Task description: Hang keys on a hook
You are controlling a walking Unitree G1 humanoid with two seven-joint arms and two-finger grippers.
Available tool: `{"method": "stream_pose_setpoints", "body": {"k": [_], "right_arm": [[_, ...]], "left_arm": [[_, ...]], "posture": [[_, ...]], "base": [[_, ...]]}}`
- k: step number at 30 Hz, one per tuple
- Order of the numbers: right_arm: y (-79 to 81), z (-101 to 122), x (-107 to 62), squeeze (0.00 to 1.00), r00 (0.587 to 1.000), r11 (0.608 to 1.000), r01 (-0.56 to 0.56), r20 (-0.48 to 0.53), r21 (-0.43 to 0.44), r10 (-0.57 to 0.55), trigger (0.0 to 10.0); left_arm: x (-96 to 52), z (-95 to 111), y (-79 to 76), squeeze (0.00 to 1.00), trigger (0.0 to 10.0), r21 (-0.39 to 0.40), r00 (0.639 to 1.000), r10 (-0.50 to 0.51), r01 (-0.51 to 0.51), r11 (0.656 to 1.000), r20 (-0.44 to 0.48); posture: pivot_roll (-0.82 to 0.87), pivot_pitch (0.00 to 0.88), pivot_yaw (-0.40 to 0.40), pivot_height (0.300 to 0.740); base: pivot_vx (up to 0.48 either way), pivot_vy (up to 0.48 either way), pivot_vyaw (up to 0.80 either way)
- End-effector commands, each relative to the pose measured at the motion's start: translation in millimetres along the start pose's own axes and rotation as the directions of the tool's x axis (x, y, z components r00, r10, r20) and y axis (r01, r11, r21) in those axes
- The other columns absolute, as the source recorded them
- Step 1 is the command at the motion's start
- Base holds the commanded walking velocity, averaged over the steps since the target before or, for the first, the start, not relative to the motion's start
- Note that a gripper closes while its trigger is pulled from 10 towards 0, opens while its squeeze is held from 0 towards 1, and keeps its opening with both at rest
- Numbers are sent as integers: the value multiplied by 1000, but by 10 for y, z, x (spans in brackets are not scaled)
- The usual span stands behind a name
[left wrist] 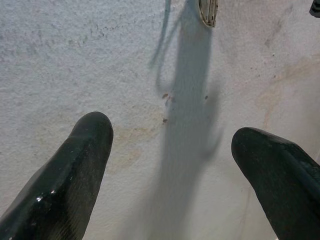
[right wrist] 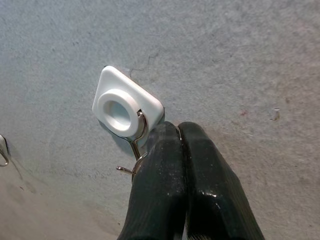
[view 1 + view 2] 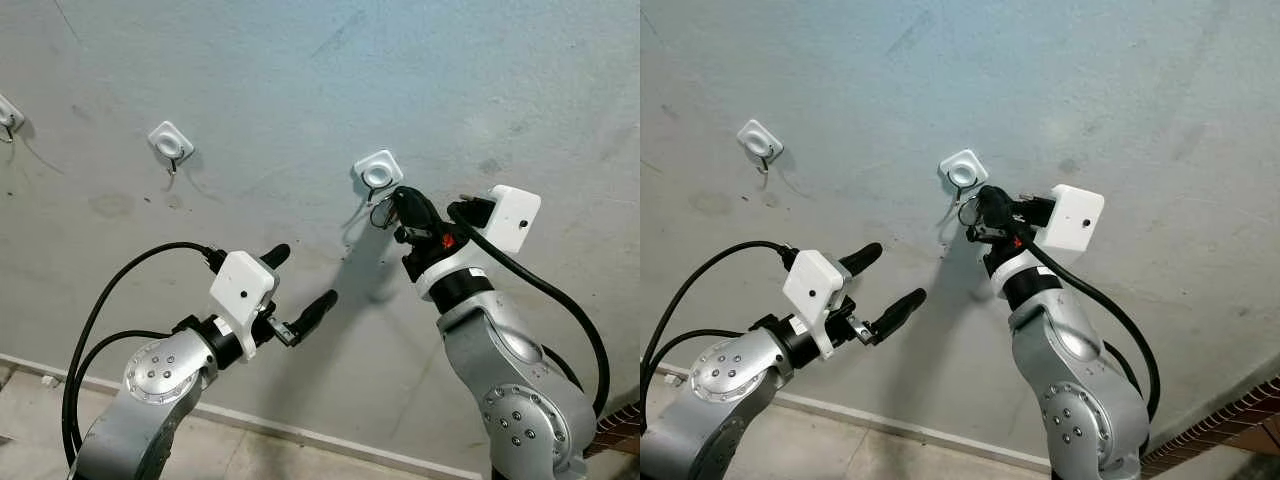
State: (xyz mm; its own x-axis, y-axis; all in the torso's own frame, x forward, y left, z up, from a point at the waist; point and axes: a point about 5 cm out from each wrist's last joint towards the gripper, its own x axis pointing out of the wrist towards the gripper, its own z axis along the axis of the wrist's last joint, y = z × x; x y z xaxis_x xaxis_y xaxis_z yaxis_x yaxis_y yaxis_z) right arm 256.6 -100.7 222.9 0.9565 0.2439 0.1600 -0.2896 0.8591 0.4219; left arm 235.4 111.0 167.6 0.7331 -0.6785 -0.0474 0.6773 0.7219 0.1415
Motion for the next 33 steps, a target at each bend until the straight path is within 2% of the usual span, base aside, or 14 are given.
{"method": "stream_pose_setpoints", "body": {"k": [1, 5, 12, 18, 21, 28, 33], "right_arm": [[41, 66, -5, 0, 999, 999, -25, 49, 30, 23, 10000], [18, 123, -103, 0, 995, 997, -70, 75, 35, 68, 10000], [43, 172, -149, 0, 991, 993, -108, 84, 53, 104, 10000], [71, 157, -115, 0, 992, 992, -98, 93, 76, 91, 10000], [113, 88, -90, 0, 992, 989, -117, 63, 90, 112, 10000], [127, 5, -59, 0, 991, 987, -132, 35, 88, 130, 10000], [164, -16, 27, 0, 989, 986, -145, 37, 81, 142, 10000]], "left_arm": [[8, -1, -5, 0, 10000, 9, 1000, 3, -3, 1000, 1], [-3, -11, -7, 0, 10000, 6, 1000, 9, -9, 1000, 0], [6, -18, -11, 0, 10000, 3, 1000, 4, -4, 1000, 0], [24, -8, -15, 0, 10000, 7, 1000, -4, 4, 1000, 4], [22, -10, -14, 0, 10000, 9, 1000, -6, 6, 1000, 2], [32, -11, -20, 0, 10000, 9, 1000, -7, 7, 1000, 2], [34, -10, -25, 0, 10000, 9, 1000, -8, 8, 1000, 3]], "posture": [[230, 0, -58, 740], [226, 0, -62, 740], [219, 0, -56, 740], [220, 0, -53, 740], [228, 0, -54, 740], [233, 0, -60, 740], [239, 0, -61, 740]], "base": [[0, 0, 0], [0, 0, 0], [0, 0, 0], [0, 0, 0], [0, 0, 0], [0, 0, 0], [0, 0, 0]]}}
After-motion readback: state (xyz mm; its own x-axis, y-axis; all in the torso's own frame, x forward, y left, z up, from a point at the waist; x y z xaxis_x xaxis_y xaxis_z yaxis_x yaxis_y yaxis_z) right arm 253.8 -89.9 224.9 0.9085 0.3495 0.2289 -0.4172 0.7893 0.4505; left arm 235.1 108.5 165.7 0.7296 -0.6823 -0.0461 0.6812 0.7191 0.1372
